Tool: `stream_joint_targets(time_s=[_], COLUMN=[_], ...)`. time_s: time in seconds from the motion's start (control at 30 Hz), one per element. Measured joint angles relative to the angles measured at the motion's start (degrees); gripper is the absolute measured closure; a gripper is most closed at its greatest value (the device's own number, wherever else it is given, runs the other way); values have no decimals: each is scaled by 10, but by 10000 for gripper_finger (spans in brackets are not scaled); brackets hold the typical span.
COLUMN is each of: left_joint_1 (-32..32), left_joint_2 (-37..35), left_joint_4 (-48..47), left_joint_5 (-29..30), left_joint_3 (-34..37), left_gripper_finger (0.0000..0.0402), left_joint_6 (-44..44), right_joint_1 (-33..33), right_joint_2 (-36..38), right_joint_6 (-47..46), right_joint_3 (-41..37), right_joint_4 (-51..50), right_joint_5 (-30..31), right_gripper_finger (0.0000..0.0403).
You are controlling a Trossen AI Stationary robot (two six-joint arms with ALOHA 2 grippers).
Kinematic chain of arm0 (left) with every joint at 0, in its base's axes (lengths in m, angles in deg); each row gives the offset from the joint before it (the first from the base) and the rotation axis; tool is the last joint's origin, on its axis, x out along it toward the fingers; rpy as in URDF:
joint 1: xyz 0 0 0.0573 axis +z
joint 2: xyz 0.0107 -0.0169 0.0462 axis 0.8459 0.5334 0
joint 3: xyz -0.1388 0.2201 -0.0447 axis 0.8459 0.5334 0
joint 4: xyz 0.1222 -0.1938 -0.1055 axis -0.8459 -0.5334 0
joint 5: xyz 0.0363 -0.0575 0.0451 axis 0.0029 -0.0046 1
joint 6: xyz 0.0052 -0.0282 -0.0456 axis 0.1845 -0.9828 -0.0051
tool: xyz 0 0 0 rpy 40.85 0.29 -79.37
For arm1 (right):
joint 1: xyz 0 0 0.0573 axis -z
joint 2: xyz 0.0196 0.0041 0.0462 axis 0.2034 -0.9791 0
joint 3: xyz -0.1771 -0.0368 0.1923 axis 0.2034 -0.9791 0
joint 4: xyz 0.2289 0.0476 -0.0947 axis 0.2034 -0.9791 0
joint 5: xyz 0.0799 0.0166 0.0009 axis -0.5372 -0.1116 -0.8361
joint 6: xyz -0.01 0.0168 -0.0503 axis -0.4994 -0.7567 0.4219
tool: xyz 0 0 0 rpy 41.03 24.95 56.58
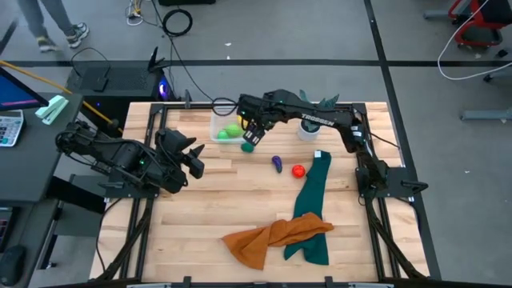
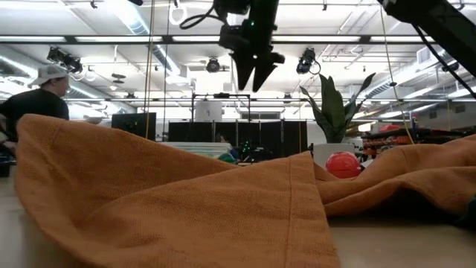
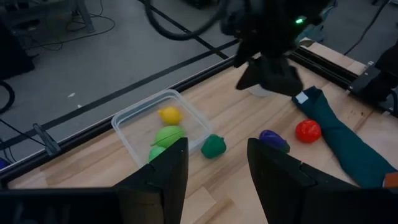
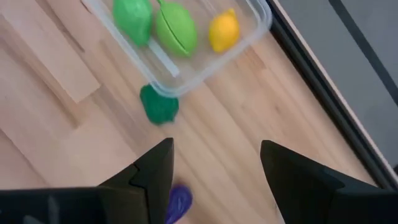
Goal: Pick and placing Produce into tupperware
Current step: Put the violet eggplant into the transparent bin
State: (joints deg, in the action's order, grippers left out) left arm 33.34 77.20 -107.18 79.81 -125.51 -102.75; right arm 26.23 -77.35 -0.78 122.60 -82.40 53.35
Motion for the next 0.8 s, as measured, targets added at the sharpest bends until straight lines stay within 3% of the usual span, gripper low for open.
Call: stream_joint_targets(time_s=[0.33,0.8], left_joint_1=[0,0], left_joint_2=[0,0], left_joint_4=[9,12], left_joint_5=[-15,-22], left_joint_3=[0,0], left_gripper_finger=[230,230], left_joint_6=[29,40], right_joint_1=[-58,-122], right_joint_2=[1,4], right_joint_6=[-95,-218], right_joint_3=[-8,-174], right_joint_4=[-50,-41], right_joint_5=[16,25], right_gripper_finger=[201,202])
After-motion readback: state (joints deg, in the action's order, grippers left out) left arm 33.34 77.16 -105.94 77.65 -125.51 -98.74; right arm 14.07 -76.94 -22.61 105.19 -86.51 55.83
